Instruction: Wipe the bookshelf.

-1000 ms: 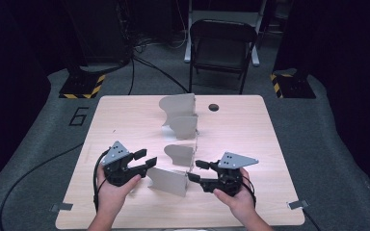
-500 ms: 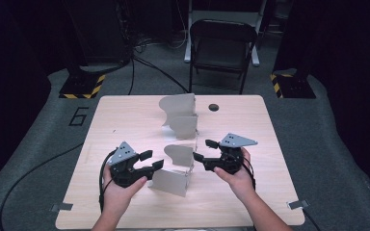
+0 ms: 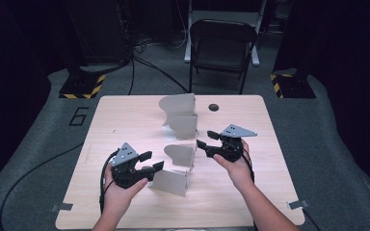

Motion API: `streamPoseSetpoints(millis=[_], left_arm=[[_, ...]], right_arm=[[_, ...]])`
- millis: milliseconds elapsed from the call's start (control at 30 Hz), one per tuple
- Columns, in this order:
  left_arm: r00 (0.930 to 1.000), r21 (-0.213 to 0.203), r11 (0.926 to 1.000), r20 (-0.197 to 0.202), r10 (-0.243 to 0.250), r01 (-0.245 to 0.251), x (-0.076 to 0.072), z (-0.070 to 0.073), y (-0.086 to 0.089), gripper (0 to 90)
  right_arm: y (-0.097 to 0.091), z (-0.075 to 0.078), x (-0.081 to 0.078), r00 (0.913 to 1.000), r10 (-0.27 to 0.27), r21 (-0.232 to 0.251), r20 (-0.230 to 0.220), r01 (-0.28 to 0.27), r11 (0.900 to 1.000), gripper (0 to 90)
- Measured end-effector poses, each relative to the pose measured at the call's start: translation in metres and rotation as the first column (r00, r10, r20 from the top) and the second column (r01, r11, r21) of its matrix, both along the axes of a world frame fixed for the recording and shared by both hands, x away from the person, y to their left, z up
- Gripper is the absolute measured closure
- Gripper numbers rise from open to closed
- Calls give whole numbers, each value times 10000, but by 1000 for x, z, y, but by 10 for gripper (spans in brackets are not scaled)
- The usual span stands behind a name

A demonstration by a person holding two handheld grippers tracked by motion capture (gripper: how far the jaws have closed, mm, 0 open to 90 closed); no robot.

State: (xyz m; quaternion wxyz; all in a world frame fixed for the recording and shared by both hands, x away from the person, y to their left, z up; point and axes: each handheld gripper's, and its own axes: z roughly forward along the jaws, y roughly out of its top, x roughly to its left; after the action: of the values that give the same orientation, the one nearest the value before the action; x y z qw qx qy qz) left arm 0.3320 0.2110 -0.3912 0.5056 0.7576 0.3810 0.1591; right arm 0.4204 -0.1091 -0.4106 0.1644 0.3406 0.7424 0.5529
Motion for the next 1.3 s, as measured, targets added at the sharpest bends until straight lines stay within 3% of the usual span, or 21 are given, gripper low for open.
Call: streamPoseSetpoints(millis=[400,467,600,833,967,1100,1200,1300], left_arm=[[9995,-247,9992,-99,-308,305,0,-2,-3,400],[9996,-174,9995,-101,-267,265,0,-2,-5,429],[9991,-157,9994,-310,-297,293,-1,2,-8,459],[9982,-23,9982,-5,-606,606,-5,4,-15,475],[9970,-128,9969,5,-780,780,-8,4,-20,461],[9952,-268,9949,-14,-975,975,-10,4,-26,456],[9929,-25,9929,29,-1186,1186,-11,4,-29,452],[9924,-98,9923,-30,-1232,1232,-11,3,-34,451]], right_arm=[[7,0,18,10000,-1,84,8,1,10000,539],[10,2,20,9999,110,133,-44,-110,9999,600],[16,5,23,9994,329,-153,102,-328,9993,658],[25,4,29,9992,349,-451,184,-340,9984,669],[27,1,33,9987,468,-639,216,-453,9969,781],[29,2,35,9986,520,-663,50,-516,9965,801],[32,2,36,9982,601,-797,9,-598,9950,802],[35,-1,37,9967,778,-957,-220,-795,9922,811]])
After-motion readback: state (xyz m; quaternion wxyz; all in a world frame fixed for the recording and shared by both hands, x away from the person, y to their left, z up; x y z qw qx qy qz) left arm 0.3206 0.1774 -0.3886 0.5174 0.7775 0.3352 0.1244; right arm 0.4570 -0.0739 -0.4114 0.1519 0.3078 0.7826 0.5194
